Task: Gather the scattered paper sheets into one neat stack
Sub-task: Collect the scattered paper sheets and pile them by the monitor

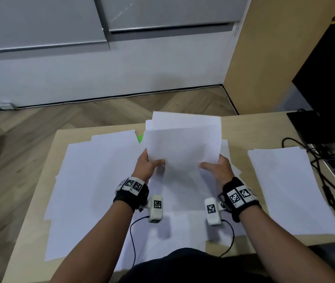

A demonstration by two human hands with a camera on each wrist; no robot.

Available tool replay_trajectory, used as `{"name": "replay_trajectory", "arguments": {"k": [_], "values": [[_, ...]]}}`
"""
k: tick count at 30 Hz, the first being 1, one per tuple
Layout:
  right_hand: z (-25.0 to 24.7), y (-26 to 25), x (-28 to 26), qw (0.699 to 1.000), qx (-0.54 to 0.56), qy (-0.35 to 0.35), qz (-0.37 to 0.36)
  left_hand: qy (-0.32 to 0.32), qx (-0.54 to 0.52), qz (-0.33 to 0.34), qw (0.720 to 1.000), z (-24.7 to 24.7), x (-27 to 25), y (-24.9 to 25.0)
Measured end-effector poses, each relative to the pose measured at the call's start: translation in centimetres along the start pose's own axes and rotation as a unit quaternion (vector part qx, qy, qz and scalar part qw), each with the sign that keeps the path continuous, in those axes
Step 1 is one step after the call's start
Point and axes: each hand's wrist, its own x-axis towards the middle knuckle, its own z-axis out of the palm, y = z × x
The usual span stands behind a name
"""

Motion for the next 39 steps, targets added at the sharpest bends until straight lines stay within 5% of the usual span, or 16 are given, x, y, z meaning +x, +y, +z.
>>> {"name": "replay_trajectory", "arguments": {"k": [7,16,27,33,39], "values": [[0.0,-3.2,0.1,0.993,0.027,0.039,-0.109,-0.011,-0.008,0.097,0.995,0.7,-0.8,5.4],[1.3,-0.1,0.0,0.998,0.015,0.064,-0.025,0.038,0.079,0.051,0.995,0.5,-0.5,0.7],[1.2,-0.4,0.3,0.997,0.021,0.066,-0.019,0.033,0.121,0.043,0.991,1.1,0.2,0.3],[0.7,-0.8,0.4,0.992,0.026,0.099,-0.074,0.036,0.107,0.096,0.989,1.5,-0.1,1.2],[0.8,3.4,0.2,0.994,-0.072,0.069,0.034,0.049,0.171,-0.004,0.984,0.7,-0.7,-2.8]]}}
